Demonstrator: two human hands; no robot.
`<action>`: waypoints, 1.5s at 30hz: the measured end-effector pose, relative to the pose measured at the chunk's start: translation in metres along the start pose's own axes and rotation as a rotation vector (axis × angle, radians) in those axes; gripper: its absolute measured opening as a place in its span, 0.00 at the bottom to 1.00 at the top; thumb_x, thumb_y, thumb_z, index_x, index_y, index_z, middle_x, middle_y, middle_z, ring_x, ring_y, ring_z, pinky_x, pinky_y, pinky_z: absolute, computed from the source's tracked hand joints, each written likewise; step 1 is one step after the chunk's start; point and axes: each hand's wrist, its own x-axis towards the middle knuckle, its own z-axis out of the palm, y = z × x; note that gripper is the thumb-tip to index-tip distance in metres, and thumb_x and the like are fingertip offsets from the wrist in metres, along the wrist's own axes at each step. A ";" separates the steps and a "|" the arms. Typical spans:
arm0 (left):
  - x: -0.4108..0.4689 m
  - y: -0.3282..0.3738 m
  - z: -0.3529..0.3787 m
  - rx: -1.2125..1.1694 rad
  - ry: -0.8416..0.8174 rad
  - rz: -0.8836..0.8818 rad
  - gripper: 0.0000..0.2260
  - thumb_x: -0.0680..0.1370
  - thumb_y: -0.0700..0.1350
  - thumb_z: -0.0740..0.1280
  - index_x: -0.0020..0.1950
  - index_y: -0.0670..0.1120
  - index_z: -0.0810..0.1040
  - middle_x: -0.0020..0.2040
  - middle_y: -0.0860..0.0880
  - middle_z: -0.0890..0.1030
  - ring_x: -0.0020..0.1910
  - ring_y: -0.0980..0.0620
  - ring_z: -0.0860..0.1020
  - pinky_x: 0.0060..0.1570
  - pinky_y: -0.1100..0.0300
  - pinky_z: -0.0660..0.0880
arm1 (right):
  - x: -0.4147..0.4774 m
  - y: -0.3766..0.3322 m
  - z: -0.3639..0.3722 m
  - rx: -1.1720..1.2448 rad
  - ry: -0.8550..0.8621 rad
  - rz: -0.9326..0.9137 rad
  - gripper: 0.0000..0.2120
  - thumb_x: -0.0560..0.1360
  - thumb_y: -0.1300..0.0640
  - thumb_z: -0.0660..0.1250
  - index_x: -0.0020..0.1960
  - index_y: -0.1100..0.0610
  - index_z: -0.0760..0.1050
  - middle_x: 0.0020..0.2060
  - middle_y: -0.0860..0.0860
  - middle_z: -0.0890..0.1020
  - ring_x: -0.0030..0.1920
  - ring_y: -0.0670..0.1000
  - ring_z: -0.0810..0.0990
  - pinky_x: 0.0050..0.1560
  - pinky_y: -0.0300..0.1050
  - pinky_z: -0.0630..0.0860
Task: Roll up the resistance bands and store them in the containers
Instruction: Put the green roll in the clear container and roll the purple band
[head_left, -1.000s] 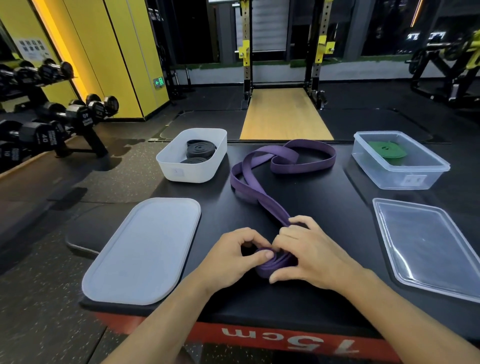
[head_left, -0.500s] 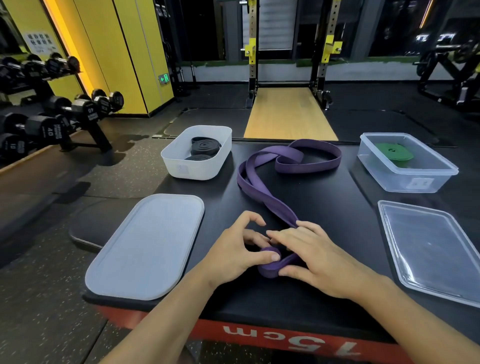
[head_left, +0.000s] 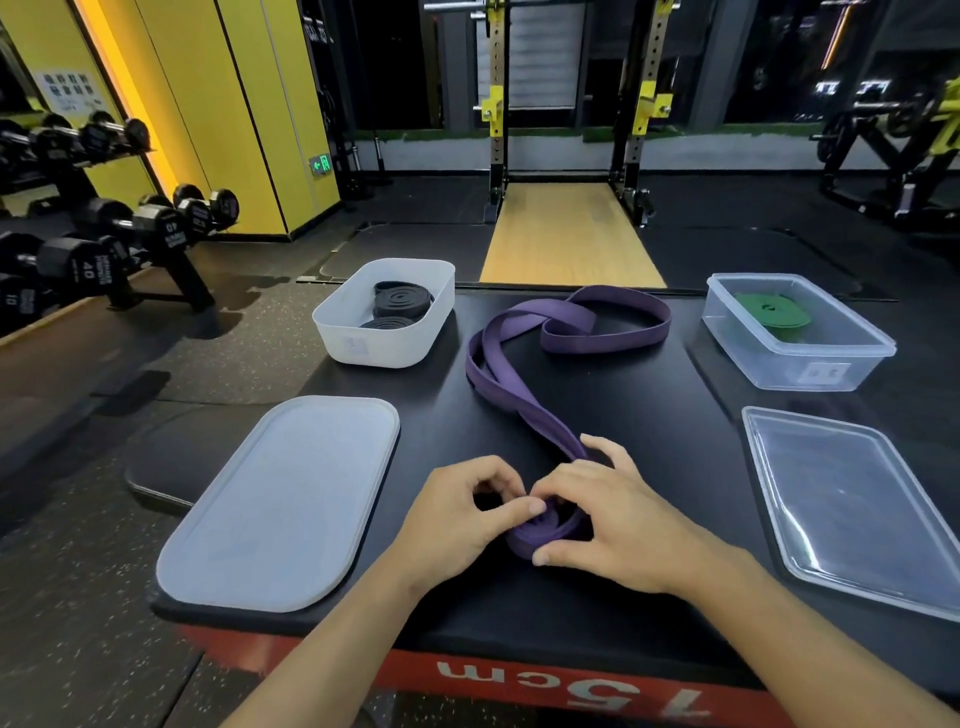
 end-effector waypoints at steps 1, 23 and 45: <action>-0.001 0.000 0.000 -0.009 0.007 0.005 0.04 0.77 0.49 0.77 0.45 0.52 0.84 0.43 0.54 0.86 0.48 0.53 0.84 0.56 0.46 0.79 | 0.001 -0.004 0.004 -0.006 0.052 0.030 0.21 0.71 0.28 0.68 0.54 0.42 0.74 0.47 0.36 0.77 0.54 0.38 0.76 0.81 0.48 0.46; -0.003 0.000 -0.014 0.017 -0.068 -0.083 0.23 0.70 0.55 0.80 0.54 0.54 0.70 0.49 0.50 0.85 0.58 0.54 0.80 0.63 0.53 0.74 | 0.024 0.001 -0.009 0.082 -0.274 0.007 0.34 0.70 0.35 0.75 0.73 0.30 0.67 0.52 0.38 0.69 0.60 0.41 0.64 0.73 0.37 0.47; 0.002 -0.004 -0.019 0.005 -0.120 -0.058 0.08 0.77 0.44 0.76 0.55 0.51 0.85 0.52 0.56 0.86 0.56 0.57 0.82 0.62 0.62 0.73 | 0.005 0.002 0.007 -0.170 -0.009 0.048 0.33 0.72 0.20 0.55 0.64 0.43 0.70 0.53 0.36 0.72 0.60 0.39 0.70 0.81 0.50 0.46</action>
